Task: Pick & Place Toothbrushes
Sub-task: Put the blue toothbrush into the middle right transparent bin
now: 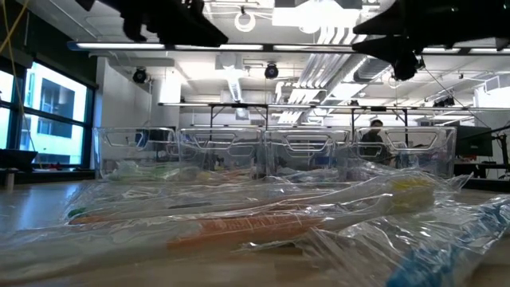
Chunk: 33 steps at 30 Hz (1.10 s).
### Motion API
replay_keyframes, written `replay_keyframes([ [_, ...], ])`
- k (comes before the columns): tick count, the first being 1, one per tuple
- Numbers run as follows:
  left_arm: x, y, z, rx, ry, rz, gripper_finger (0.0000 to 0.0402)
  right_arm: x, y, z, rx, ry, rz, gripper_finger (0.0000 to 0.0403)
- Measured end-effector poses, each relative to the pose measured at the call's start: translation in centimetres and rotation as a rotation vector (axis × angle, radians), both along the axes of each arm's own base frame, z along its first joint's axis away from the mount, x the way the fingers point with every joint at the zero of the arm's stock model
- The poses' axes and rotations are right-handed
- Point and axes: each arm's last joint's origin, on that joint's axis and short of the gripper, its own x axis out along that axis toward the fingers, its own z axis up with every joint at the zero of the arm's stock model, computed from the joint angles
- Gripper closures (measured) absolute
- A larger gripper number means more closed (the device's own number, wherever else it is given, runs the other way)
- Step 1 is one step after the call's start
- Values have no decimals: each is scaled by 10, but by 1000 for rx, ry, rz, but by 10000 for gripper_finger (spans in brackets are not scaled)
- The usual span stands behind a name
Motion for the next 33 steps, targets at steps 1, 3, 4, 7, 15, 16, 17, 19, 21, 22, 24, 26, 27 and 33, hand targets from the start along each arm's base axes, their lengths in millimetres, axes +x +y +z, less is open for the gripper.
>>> replay_keyframes([
  [1,-1,-4,-3,13,18,-8,261,-1,1,-5,-4,-24,5,239],
  [3,-3,-11,-7,18,57,-35,261,-3,3,-13,-6,-54,15,239],
  [4,-4,-14,-8,18,74,-50,261,-4,3,-16,-7,-69,19,239],
  [7,-7,-21,-13,-5,121,-84,261,-5,3,-18,-15,-93,18,239],
  [15,-7,-22,-13,-10,129,-93,261,-6,2,-18,-28,-85,-34,239],
  [16,-7,-22,-14,-10,131,-93,261,-5,2,-18,-29,-85,-27,239],
  [17,-7,-23,-14,-17,132,-94,261,-5,2,-18,-28,-85,-21,239],
  [19,-7,-24,-14,-46,136,-129,261,-5,2,-18,-19,-88,-18,239],
  [21,-7,-26,-13,-77,141,-183,261,-5,2,-18,2,-94,-17,239],
  [22,-7,-26,-11,-82,141,-189,261,-5,2,-18,3,-94,-17,239],
  [24,-5,-27,-4,-85,127,-193,261,-5,2,-18,3,-94,-17,239],
  [26,-3,-28,1,-82,134,-194,261,-5,2,-18,3,-94,-17,239],
  [27,-3,-28,1,-79,158,-192,261,-5,2,-18,3,-94,-17,239],
  [33,8,-31,-15,-117,354,-164,261,-5,2,-18,6,-94,-17,239],
])
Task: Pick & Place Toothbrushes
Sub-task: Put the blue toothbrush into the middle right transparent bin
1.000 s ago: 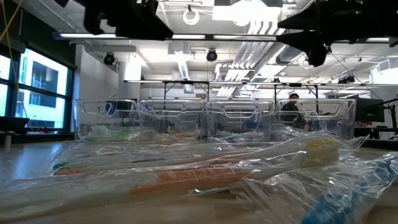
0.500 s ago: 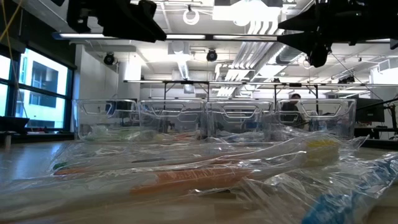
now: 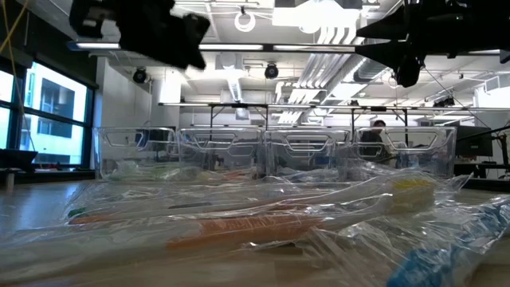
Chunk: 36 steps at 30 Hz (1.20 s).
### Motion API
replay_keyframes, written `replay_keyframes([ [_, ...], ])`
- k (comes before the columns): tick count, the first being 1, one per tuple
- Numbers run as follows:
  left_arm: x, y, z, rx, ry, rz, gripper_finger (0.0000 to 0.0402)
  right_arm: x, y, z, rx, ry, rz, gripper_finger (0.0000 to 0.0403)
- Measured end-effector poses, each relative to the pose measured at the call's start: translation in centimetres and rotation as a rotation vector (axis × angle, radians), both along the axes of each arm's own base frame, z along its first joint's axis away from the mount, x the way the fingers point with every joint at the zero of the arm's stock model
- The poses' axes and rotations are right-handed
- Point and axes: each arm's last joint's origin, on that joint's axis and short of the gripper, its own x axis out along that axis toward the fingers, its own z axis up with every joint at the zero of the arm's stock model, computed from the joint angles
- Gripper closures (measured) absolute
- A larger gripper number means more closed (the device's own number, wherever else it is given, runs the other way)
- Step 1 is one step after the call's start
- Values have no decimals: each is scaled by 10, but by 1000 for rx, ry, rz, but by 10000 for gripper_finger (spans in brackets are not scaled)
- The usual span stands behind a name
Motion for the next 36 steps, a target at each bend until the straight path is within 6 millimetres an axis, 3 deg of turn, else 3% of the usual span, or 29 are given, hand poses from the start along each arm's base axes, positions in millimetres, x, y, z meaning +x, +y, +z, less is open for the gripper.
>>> replay_keyframes([
  [6,15,-15,-30,-9,123,-115,261,0,0,0,-4,2,-12,239],
  [18,27,-51,-67,-56,241,-210,261,0,0,-1,-2,12,-5,238],
  [27,39,-54,-100,-128,349,-105,261,0,0,-2,-2,19,-4,237],
  [36,43,-58,-119,-198,430,-122,261,1,0,-4,-3,41,-4,237],
])
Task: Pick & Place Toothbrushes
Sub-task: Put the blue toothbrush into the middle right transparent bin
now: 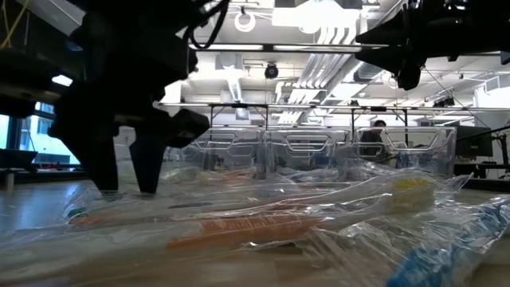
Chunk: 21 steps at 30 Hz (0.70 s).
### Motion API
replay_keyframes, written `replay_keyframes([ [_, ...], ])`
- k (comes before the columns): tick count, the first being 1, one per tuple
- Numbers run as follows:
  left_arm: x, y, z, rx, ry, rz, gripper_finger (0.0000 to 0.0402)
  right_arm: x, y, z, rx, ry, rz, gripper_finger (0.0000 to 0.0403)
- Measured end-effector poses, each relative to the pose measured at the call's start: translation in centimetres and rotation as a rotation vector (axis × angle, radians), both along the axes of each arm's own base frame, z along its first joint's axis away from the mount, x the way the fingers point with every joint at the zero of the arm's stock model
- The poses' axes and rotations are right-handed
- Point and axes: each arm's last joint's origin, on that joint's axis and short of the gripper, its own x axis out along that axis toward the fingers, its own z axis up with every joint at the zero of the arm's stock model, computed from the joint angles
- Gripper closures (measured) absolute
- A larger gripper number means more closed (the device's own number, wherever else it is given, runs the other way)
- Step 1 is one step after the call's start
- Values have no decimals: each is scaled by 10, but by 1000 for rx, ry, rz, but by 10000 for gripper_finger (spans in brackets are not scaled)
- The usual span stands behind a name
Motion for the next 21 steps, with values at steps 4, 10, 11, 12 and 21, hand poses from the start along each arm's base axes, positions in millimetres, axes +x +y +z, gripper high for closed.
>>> replay_keyframes([
  [4,2,0,-7,10,14,12,261,0,0,0,1,0,0,237],
  [10,2,0,-6,7,10,6,261,0,0,0,24,-6,2,237],
  [11,2,0,-5,7,9,6,261,0,0,0,24,-7,2,237],
  [12,3,-1,-4,7,8,6,261,0,0,0,25,-7,2,237],
  [21,22,-6,21,17,-98,-34,261,0,0,0,25,-6,2,237],
])
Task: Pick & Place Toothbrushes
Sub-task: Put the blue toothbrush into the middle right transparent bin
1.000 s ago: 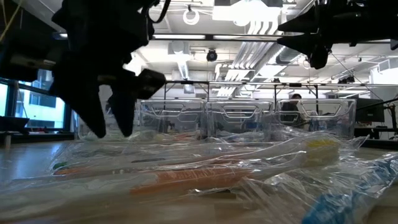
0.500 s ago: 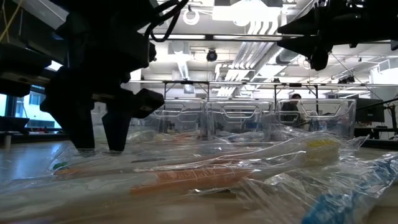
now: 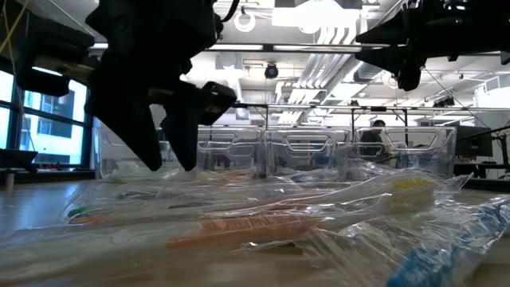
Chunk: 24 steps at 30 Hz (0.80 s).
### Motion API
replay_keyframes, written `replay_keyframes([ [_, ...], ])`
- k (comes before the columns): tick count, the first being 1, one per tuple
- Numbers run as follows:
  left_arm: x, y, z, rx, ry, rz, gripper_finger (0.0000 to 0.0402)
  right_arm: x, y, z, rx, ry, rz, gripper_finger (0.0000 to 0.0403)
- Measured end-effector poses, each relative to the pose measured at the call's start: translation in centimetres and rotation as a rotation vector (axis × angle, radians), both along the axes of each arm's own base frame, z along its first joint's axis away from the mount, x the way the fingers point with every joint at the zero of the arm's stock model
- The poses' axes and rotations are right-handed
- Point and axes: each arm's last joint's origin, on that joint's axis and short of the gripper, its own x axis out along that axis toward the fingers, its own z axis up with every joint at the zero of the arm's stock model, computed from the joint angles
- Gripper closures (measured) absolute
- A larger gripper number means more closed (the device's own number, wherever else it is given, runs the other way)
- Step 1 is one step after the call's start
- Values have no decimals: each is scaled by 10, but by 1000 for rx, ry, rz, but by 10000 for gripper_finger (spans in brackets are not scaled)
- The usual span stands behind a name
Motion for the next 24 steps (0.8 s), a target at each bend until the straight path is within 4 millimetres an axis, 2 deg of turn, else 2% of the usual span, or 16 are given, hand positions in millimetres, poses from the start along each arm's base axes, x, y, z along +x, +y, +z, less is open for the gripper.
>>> replay_keyframes([
  [11,-10,8,-6,171,114,86,261,0,0,0,0,1,0,237],
  [24,-12,9,-7,168,143,111,261,0,0,0,0,1,0,237],
])
